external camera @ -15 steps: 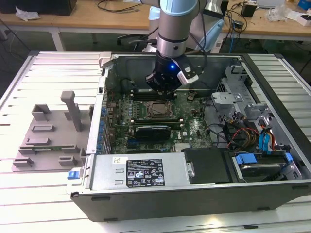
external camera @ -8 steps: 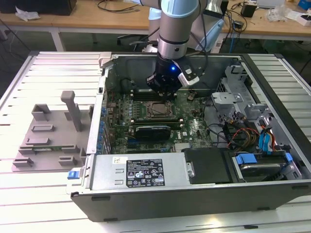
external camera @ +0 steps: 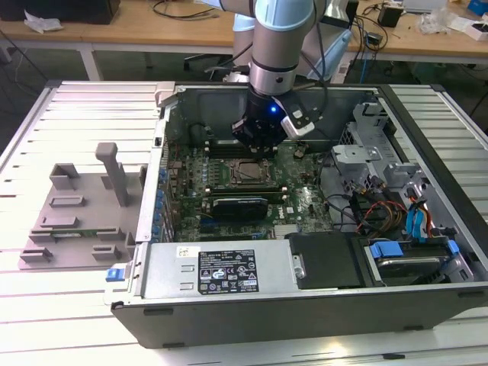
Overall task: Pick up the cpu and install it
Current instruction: 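Install the first cpu locking lever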
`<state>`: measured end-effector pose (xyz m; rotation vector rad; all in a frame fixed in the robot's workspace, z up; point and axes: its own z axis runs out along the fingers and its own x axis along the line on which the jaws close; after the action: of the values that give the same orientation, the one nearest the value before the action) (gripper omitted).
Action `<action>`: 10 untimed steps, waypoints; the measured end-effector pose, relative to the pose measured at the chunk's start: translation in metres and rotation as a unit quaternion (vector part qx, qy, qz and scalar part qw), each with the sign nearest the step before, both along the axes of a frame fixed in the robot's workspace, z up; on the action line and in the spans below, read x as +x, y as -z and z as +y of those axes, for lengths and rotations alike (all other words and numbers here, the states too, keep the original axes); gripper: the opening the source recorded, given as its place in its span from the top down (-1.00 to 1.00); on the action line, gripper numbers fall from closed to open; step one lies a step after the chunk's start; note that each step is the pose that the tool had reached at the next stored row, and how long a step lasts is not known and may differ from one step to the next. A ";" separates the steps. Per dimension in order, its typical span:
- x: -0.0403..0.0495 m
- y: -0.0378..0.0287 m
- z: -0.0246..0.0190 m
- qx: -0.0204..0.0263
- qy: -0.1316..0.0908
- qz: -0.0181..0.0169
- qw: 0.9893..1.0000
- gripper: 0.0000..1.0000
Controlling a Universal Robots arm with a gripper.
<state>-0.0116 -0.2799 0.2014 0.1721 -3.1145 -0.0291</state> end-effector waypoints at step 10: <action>-0.0008 -0.0102 -0.0030 -0.004 0.000 -0.005 1.000 0.79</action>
<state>-0.0124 -0.2829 0.2116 0.1732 -3.1232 -0.0165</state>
